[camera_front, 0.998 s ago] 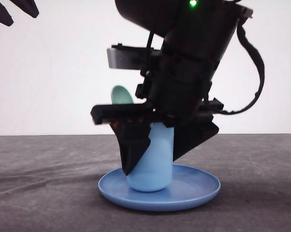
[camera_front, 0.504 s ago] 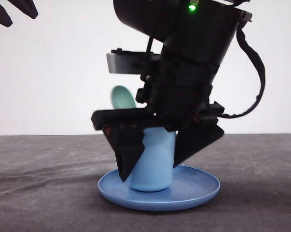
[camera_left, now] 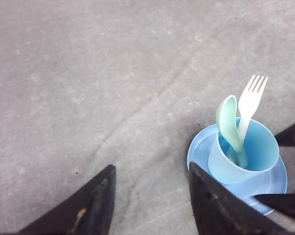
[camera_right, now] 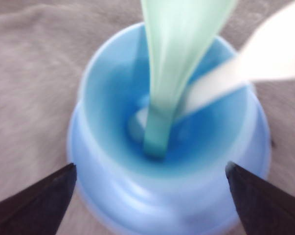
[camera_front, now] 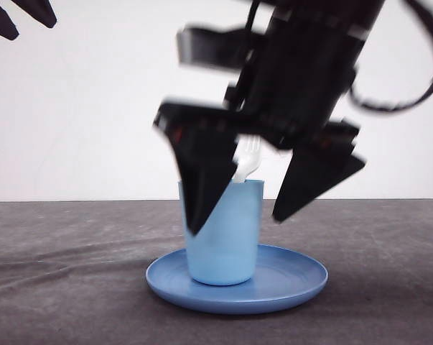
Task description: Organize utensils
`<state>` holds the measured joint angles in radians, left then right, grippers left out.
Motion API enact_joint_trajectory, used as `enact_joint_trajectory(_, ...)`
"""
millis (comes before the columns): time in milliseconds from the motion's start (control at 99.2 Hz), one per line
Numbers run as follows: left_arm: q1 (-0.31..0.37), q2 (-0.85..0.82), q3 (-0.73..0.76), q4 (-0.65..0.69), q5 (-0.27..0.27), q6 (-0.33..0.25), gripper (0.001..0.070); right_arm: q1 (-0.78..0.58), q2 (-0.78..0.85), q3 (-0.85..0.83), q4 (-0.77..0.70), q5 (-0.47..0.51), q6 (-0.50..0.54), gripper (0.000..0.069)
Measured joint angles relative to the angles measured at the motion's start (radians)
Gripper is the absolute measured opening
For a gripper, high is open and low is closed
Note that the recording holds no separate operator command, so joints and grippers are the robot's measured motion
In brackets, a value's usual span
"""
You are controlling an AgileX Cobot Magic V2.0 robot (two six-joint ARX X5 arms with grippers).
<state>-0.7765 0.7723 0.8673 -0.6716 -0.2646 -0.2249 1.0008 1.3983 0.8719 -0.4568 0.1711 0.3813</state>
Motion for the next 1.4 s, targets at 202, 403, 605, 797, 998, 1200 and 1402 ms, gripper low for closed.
enact_joint_trajectory(202,0.000,0.000,0.000,0.003,0.000,0.000,0.0280,0.006,-0.222,0.000,-0.050,-0.004,0.002,0.0615)
enact_joint_trajectory(403,0.000,0.000,0.000,0.009,0.000,-0.001,0.0280,0.006,-0.454,0.001,-0.047,0.107,0.002,0.0615)
enact_joint_trajectory(605,0.000,0.000,0.000,0.041,0.009,-0.005,0.0280,0.006,-0.587,0.001,-0.029,0.243,-0.012,0.0615)
enact_joint_trajectory(797,0.000,0.000,0.000,0.080,0.040,-0.035,0.0280,0.006,-0.610,0.001,-0.028,0.299,-0.019,0.0615)
enact_joint_trajectory(998,0.000,0.000,0.000,0.085,0.053,-0.050,0.0269,0.006,-0.610,0.001,-0.029,0.300,-0.037,0.0422)
enact_joint_trajectory(1200,0.000,0.000,0.000,0.085,0.053,-0.053,0.0038,0.006,-0.610,0.001,-0.029,0.300,-0.064,0.0033)
enact_joint_trajectory(1402,0.000,0.000,0.000,0.084,0.053,-0.053,0.0025,0.006,-0.610,0.001,-0.024,0.300,-0.067,0.0006)
